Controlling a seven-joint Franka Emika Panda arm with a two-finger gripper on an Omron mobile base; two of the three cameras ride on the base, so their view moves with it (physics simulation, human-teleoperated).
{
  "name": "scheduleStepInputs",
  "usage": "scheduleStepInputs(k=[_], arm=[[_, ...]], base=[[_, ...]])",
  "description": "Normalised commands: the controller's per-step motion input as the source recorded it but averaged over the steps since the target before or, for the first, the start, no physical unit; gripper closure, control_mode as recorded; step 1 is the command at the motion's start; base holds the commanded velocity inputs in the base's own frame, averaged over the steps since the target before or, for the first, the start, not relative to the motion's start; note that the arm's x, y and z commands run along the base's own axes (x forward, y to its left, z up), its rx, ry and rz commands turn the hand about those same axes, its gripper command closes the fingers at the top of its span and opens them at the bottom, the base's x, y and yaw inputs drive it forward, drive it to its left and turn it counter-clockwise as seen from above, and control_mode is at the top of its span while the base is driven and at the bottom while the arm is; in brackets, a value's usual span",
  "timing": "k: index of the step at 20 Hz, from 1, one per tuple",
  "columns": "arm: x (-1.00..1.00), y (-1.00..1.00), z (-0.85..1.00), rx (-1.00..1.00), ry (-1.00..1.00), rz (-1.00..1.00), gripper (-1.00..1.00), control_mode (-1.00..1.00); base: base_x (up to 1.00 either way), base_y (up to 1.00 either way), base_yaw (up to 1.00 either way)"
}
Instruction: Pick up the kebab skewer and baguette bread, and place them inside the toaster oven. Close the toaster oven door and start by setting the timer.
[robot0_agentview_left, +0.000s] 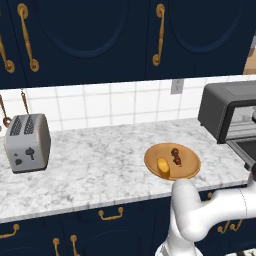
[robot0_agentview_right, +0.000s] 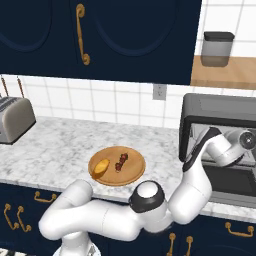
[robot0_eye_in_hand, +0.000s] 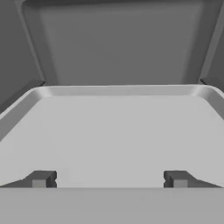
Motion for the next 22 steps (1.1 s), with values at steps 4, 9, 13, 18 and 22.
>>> scheduleStepInputs(k=[4, 9, 13, 18, 22], arm=[[-0.54, 0.00, -0.68, 0.00, 0.09, 0.00, -1.00, -1.00], [-0.59, 0.00, -0.67, 0.00, 0.03, 0.00, -1.00, -1.00], [-0.46, 0.00, -0.51, 0.00, 0.00, 0.00, -1.00, -1.00], [-0.39, 0.00, -0.45, 0.00, 0.03, 0.00, -1.00, -1.00], [-0.35, 0.00, -0.38, 0.00, 0.04, 0.00, -1.00, -1.00]], base=[[0.00, 0.00, 0.00], [0.00, 0.00, 0.00], [0.00, 0.00, 0.00], [0.00, 0.00, 0.00], [0.00, 0.00, 0.00]])
